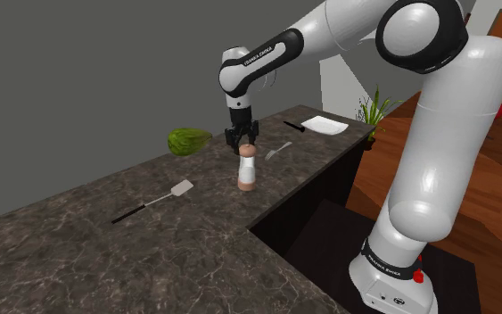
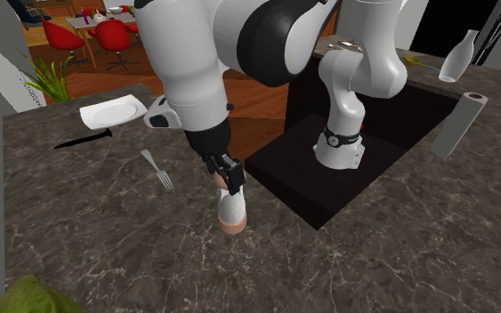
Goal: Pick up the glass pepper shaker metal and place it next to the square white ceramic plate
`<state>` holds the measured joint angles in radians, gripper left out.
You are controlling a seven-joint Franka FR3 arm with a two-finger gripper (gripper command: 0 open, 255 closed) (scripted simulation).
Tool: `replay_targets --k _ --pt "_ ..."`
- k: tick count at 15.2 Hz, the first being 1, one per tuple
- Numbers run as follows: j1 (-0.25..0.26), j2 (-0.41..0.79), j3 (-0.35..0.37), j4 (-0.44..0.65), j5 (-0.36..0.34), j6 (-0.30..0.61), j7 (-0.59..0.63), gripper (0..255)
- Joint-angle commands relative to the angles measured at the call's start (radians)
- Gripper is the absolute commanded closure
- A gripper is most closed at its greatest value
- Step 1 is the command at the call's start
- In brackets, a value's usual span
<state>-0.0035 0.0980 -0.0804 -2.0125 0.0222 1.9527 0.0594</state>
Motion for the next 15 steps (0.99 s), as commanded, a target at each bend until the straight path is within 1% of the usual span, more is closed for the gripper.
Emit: replay_targets --k 1,8,15 --pt "0.000 0.000 0.000 0.000 0.000 0.000 0.000 255" --pt "0.000 0.000 0.000 0.000 0.000 0.000 0.000 255" --pt "0.000 -0.031 0.000 0.057 -0.003 -0.089 0.003 255"
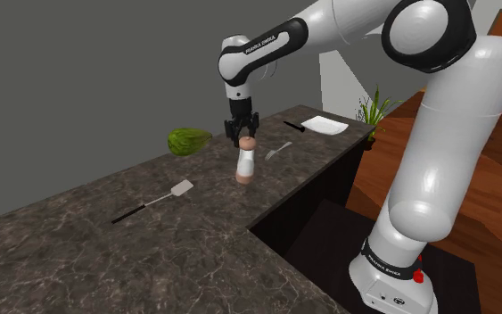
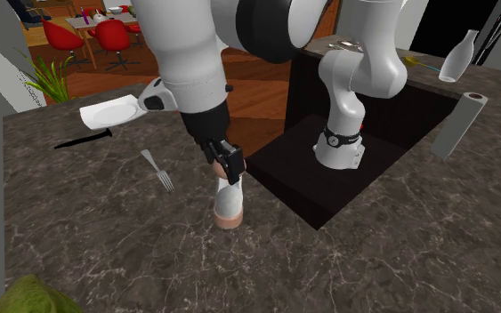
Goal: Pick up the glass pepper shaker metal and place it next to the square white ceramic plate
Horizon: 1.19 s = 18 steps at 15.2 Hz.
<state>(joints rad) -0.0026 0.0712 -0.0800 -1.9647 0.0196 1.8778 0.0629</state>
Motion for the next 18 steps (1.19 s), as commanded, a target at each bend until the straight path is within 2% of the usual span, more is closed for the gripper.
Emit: replay_targets --k 1,18 --pt "0.000 -0.008 -0.001 0.018 -0.001 -0.027 0.000 255" --pt "0.000 -0.041 -0.001 0.208 -0.004 -0.249 0.005 255"
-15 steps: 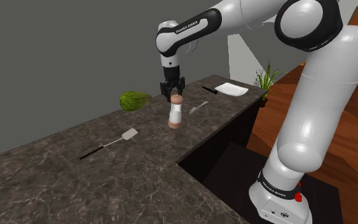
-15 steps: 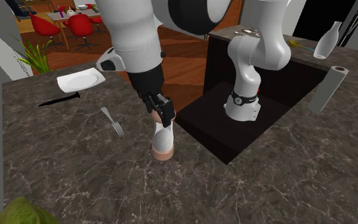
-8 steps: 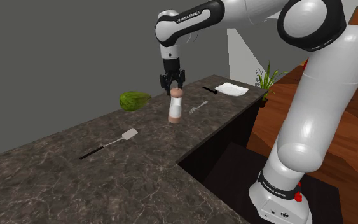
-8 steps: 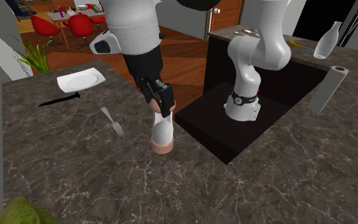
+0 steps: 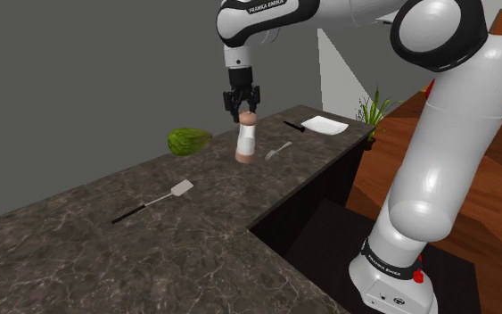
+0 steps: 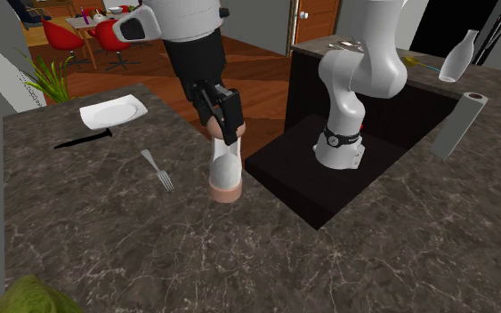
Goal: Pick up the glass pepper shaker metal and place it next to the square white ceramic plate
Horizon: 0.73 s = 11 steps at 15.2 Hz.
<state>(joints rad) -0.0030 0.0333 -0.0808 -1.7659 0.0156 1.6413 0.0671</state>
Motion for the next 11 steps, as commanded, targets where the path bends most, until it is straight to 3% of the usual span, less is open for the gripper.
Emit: replay_targets --k 1,11 --pt "0.000 -0.003 0.000 0.023 0.000 -0.026 0.001 255" --pt "-0.001 0.011 -0.001 0.175 0.001 -0.164 0.001 255"
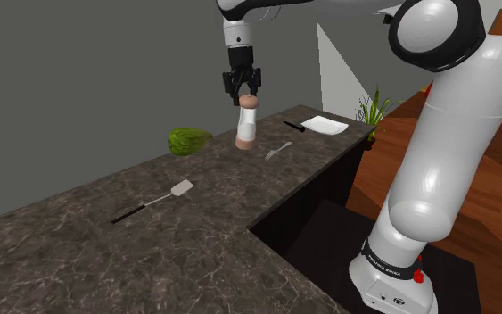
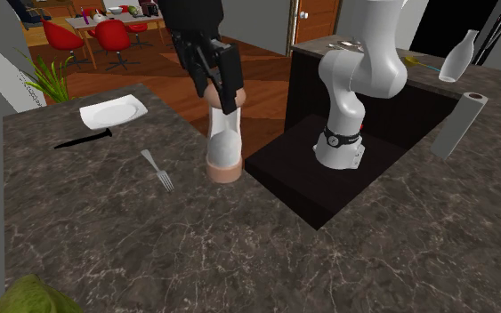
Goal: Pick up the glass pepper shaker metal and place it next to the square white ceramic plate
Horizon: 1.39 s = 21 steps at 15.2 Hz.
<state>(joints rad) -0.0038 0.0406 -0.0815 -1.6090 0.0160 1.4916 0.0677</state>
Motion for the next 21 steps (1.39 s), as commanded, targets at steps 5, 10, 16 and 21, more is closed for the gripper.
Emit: replay_targets --k 5,10,16,21 --pt "-0.001 0.020 0.000 0.108 0.002 -0.088 0.001 255" --pt "-0.002 0.045 -0.001 0.209 0.004 -0.164 0.000 255" --pt "-0.027 0.040 -0.021 0.234 -0.002 -0.195 -0.045 255" --pt "-0.084 -0.009 -0.073 0.128 -0.024 -0.137 -0.158 255"
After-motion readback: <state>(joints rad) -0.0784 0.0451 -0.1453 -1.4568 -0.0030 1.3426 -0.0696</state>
